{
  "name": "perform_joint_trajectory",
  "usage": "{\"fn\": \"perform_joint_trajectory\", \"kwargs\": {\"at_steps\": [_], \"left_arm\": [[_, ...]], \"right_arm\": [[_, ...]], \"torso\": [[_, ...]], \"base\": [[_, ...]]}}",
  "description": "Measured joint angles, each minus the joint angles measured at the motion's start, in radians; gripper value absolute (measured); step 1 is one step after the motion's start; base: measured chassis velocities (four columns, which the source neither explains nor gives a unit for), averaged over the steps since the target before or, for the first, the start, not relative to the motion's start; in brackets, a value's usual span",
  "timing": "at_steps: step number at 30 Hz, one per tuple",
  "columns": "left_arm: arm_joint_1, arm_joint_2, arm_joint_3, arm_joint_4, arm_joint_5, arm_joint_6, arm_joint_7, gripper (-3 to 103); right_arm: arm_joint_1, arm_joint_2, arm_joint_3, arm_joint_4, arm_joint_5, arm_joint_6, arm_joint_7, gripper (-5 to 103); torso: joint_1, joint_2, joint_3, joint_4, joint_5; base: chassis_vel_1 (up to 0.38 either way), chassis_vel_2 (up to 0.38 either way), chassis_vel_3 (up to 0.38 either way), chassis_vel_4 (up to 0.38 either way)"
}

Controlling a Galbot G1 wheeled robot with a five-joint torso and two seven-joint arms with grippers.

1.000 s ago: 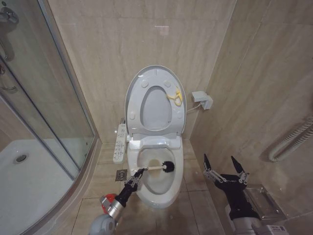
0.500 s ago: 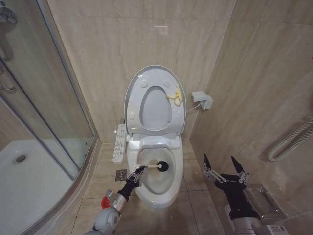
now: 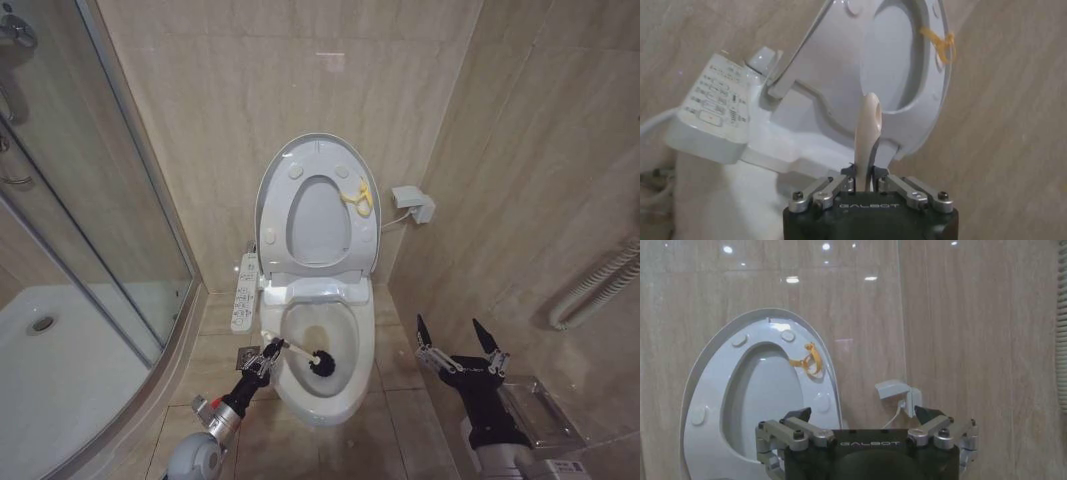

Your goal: Open the toilet lid, clean the toilet bowl with a toilet brush, close the toilet lid, and flush.

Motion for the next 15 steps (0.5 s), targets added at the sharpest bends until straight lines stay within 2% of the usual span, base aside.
{"fn": "perform_joint_trajectory", "kwargs": {"at_steps": [3, 10, 15], "left_arm": [[-0.04, -0.05, 0.026, 0.038, -0.012, 0.002, 0.0, 15], [-0.088, -0.116, 0.057, 0.095, -0.035, 0.009, 0.001, 15], [-0.095, -0.119, 0.053, 0.151, 0.034, -0.008, 0.019, 15]], "right_arm": [[0.0, 0.0, 0.0, 0.0, 0.0, 0.0, 0.0, 100], [0.0, 0.0, 0.0, 0.0, 0.0, 0.0, 0.0, 100], [0.0, 0.0, 0.0, 0.0, 0.0, 0.0, 0.0, 100]], "torso": [[0.0, 0.0, 0.0, -0.0002, 0.0], [0.0, 0.0, 0.0, 0.0003, 0.0002], [0.0, 0.0, 0.0, 0.0004, 0.0002]], "base": [[0.0, 0.0, 0.0, 0.0], [0.0, 0.0, 0.0, 0.0], [0.0, 0.0, 0.0, 0.0]]}}
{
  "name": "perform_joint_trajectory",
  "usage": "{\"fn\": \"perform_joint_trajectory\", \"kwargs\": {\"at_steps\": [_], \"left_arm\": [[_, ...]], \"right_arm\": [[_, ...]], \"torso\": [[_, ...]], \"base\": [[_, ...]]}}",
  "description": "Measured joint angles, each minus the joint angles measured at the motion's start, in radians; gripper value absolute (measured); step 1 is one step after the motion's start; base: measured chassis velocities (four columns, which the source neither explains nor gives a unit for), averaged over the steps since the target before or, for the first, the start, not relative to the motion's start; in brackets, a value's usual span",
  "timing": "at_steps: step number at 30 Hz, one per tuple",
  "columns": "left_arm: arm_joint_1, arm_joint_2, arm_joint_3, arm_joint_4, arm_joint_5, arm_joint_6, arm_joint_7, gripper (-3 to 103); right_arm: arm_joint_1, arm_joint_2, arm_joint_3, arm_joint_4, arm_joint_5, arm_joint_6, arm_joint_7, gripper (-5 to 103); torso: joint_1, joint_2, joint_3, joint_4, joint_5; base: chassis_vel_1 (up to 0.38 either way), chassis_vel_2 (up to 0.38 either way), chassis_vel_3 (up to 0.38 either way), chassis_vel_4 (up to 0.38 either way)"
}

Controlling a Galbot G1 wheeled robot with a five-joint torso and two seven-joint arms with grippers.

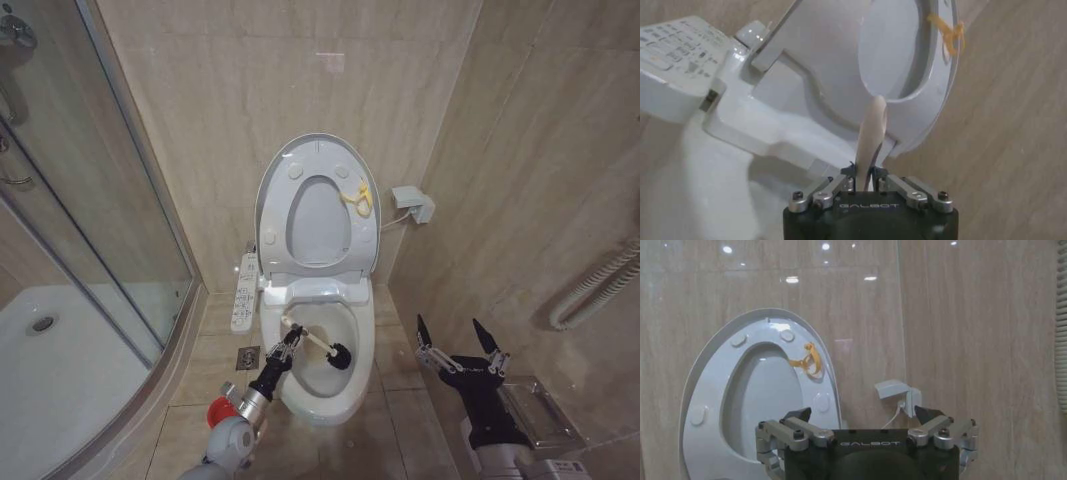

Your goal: Open the toilet lid, clean the toilet bowl with a toilet brush, close the toilet lid, and flush.

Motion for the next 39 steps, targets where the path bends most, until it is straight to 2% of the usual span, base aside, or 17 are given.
{"fn": "perform_joint_trajectory", "kwargs": {"at_steps": [2, 5, 7, 13, 18, 21, 22, 24, 25, 27, 30, 33, 39], "left_arm": [[0.0, 0.001, -0.001, 0.005, 0.011, -0.004, 0.004, 15], [-0.005, 0.001, -0.011, 0.066, 0.128, -0.057, 0.024, 15], [-0.006, -0.001, -0.014, 0.073, 0.14, -0.064, 0.029, 15], [0.0, 0.003, -0.01, -0.007, 0.066, -0.06, 0.033, 15], [-0.004, 0.013, -0.026, -0.03, 0.074, -0.093, 0.021, 15], [-0.001, 0.029, -0.055, -0.044, 0.154, -0.128, 0.008, 15], [-0.001, 0.029, -0.055, -0.044, 0.154, -0.128, 0.008, 15], [0.003, 0.036, -0.071, -0.033, 0.234, -0.156, 0.005, 15], [0.003, 0.036, -0.071, -0.033, 0.234, -0.156, 0.005, 15], [0.008, 0.035, -0.078, -0.023, 0.295, -0.18, 0.005, 15], [0.008, 0.031, -0.076, -0.013, 0.34, -0.193, 0.002, 15], [-0.025, -0.014, -0.061, 0.056, 0.399, -0.193, -0.024, 15], [-0.079, -0.072, -0.034, 0.178, 0.425, -0.196, -0.039, 15]], "right_arm": [[0.0, 0.0, 0.0, 0.0, 0.0, 0.0, 0.0, 100], [0.0, 0.0, 0.0, 0.0, 0.0, 0.0, 0.0, 100], [0.0, 0.0, 0.0, 0.0, 0.0, 0.0, 0.0, 100], [0.0, 0.0, 0.0, 0.0, 0.0, 0.0, 0.0, 100], [0.0, 0.0, 0.0, 0.0, 0.0, 0.0, 0.0, 100], [0.0, 0.0, 0.0, 0.0, 0.0, 0.0, 0.0, 100], [0.0, 0.0, 0.0, 0.0, 0.0, 0.0, 0.0, 100], [0.0, 0.0, 0.0, 0.0, 0.0, 0.0, 0.0, 100], [0.0, 0.0, 0.0, 0.0, 0.0, 0.0, 0.0, 100], [0.0, 0.0, 0.0, 0.0, 0.0, 0.0, 0.0, 100], [0.0, 0.0, 0.0, 0.0, 0.0, 0.0, 0.0, 100], [0.0, 0.0, 0.0, 0.0, 0.0, 0.0, 0.0, 100], [0.0, 0.0, 0.0, 0.0, 0.0, 0.0, 0.0, 100]], "torso": [[0.0, 0.0, 0.0, -0.0001, 0.0001], [0.0, 0.0, 0.0, -0.0003, -0.0002], [0.0, 0.0, 0.0, -0.0004, -0.0002], [0.0, 0.0, 0.0, -0.0007, -0.0003], [0.0, 0.0, 0.0, -0.0008, -0.0005], [0.0, 0.0, 0.0, -0.0005, -0.0003], [0.0, 0.0, 0.0, -0.0005, -0.0003], [0.0, 0.0, 0.0, -0.0003, -0.0004], [0.0, 0.0, 0.0, -0.0003, -0.0004], [0.0, 0.0, 0.0, -0.0002, -0.0003], [0.0, 0.0, 0.0, -0.0002, -0.0003], [0.0, 0.0, 0.0, -0.0005, -0.0003], [0.0, 0.0, 0.0, -0.0004, 0.0]], "base": [[0.0, 0.0, 0.0, 0.0], [0.0, 0.0, 0.0, 0.0], [0.0, 0.0, 0.0, 0.0], [0.0, 0.0, 0.0, 0.0], [0.0, 0.0, 0.0, 0.0], [0.0, 0.0, 0.0, 0.0], [0.0, 0.0, 0.0, 0.0], [0.0, 0.0, 0.0, 0.0], [0.0, 0.0, 0.0, 0.0], [0.0, 0.0, 0.0, 0.0], [0.0, 0.0, 0.0, 0.0], [0.0, 0.0, 0.0, 0.0], [0.0, 0.0, 0.0, 0.0]]}}
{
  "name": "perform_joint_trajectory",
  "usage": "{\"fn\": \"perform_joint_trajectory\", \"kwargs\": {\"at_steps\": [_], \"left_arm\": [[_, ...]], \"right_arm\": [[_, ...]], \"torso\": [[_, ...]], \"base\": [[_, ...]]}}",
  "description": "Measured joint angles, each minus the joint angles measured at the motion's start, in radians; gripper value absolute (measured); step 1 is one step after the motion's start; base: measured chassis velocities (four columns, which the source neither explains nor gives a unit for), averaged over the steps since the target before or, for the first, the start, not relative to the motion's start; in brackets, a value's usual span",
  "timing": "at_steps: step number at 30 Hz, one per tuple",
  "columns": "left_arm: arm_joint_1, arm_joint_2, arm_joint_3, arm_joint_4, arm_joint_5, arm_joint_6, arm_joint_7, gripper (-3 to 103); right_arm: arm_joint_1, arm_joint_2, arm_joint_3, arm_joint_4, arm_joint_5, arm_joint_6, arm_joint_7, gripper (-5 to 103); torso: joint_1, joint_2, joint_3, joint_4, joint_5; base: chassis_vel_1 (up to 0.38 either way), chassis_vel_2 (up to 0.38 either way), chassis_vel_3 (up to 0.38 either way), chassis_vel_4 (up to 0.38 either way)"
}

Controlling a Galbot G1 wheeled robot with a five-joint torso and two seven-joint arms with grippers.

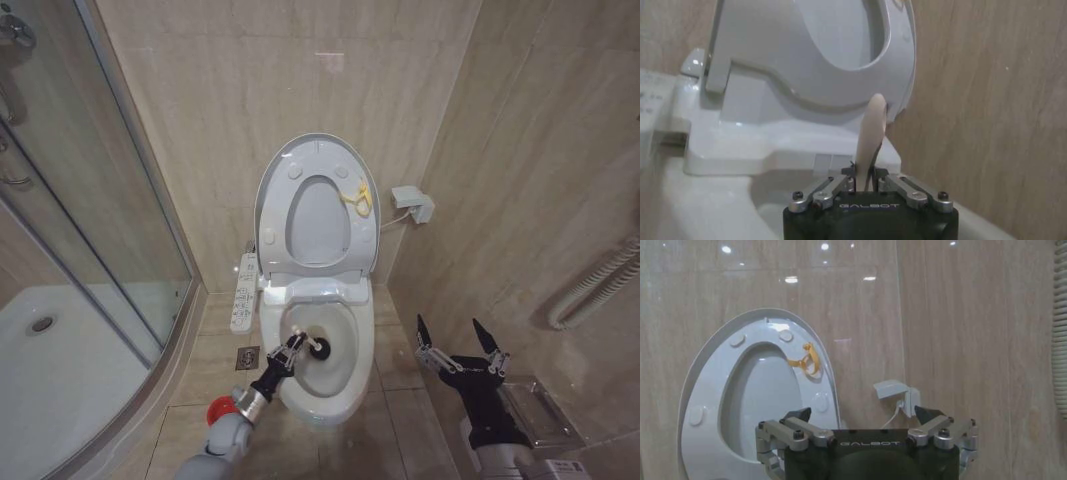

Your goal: Open the toilet lid, clean the toilet bowl with a toilet brush, close the toilet lid, and flush.

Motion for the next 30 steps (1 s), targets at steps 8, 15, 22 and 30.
{"fn": "perform_joint_trajectory", "kwargs": {"at_steps": [8, 15, 22, 30], "left_arm": [[-0.043, 0.012, 0.001, 0.068, 0.018, 0.001, -0.003, 15], [-0.012, 0.05, 0.005, -0.067, -0.144, -0.006, 0.033, 15], [0.047, 0.082, 0.001, -0.22, -0.342, 0.047, 0.036, 15], [0.089, 0.093, -0.028, -0.208, -0.271, 0.043, 0.047, 15]], "right_arm": [[0.0, 0.0, 0.0, 0.0, 0.0, 0.0, 0.0, 100], [0.0, 0.0, 0.0, 0.0, 0.0, 0.0, 0.0, 100], [0.0, 0.0, 0.0, 0.0, 0.0, 0.0, 0.0, 100], [0.0, 0.0, 0.0, 0.0, 0.0, 0.0, 0.0, 100]], "torso": [[0.0, 0.0, 0.0, -0.0001, -0.0001], [0.0, 0.0, 0.0, -0.0005, -0.0005], [0.0, 0.0, 0.0, 0.0001, -0.0003], [0.0, 0.0, 0.0, 0.0001, -0.0003]], "base": [[0.0, 0.0, 0.0, 0.0], [0.0, 0.0, 0.0, 0.0], [0.0, 0.0, 0.0, 0.0], [0.0, 0.0, 0.0, 0.0]]}}
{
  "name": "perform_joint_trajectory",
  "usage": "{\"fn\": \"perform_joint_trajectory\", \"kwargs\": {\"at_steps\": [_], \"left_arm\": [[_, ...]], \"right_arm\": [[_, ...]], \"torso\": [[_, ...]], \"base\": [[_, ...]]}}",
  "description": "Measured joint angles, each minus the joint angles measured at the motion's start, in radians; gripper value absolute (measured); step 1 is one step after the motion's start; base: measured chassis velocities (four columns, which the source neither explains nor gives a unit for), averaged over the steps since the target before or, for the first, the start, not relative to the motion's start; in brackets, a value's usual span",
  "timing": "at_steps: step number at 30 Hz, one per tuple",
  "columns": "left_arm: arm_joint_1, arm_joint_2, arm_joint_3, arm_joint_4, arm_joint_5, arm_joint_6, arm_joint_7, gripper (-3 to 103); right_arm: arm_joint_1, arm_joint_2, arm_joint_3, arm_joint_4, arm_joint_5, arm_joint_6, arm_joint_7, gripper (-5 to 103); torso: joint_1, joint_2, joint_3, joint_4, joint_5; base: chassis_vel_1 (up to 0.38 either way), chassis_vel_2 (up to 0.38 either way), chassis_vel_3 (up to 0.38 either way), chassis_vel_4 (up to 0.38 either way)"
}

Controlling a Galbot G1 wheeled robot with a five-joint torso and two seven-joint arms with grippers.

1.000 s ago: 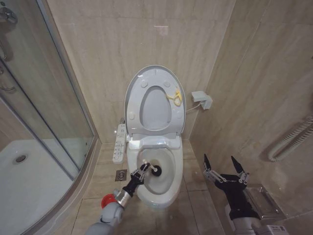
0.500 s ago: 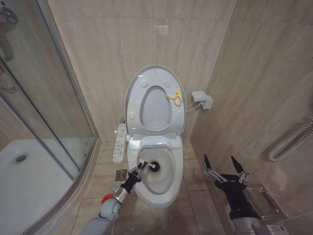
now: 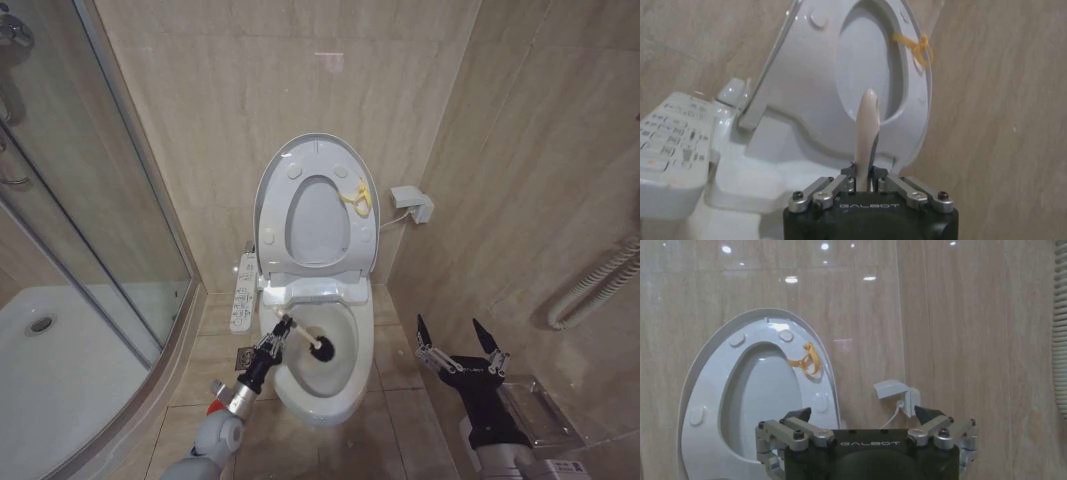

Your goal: Open the toilet lid, clean the toilet bowl with a toilet brush, close the toilet lid, and flush.

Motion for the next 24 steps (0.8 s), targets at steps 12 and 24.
{"fn": "perform_joint_trajectory", "kwargs": {"at_steps": [12, 24], "left_arm": [[0.078, 0.021, -0.033, -0.126, 0.023, -0.018, -0.016, 15], [0.253, 0.095, -0.195, -0.402, 0.152, -0.041, -0.018, 15]], "right_arm": [[0.0, 0.0, 0.0, 0.0, 0.0, 0.0, 0.0, 100], [0.0, 0.0, 0.0, 0.0, 0.0, 0.0, 0.0, 100]], "torso": [[0.0, 0.0, 0.0, -0.0001, 0.0], [0.0, 0.0, 0.0, 0.0001, 0.0]], "base": [[0.0, 0.0, 0.0, 0.0], [0.0, 0.0, 0.0, 0.0]]}}
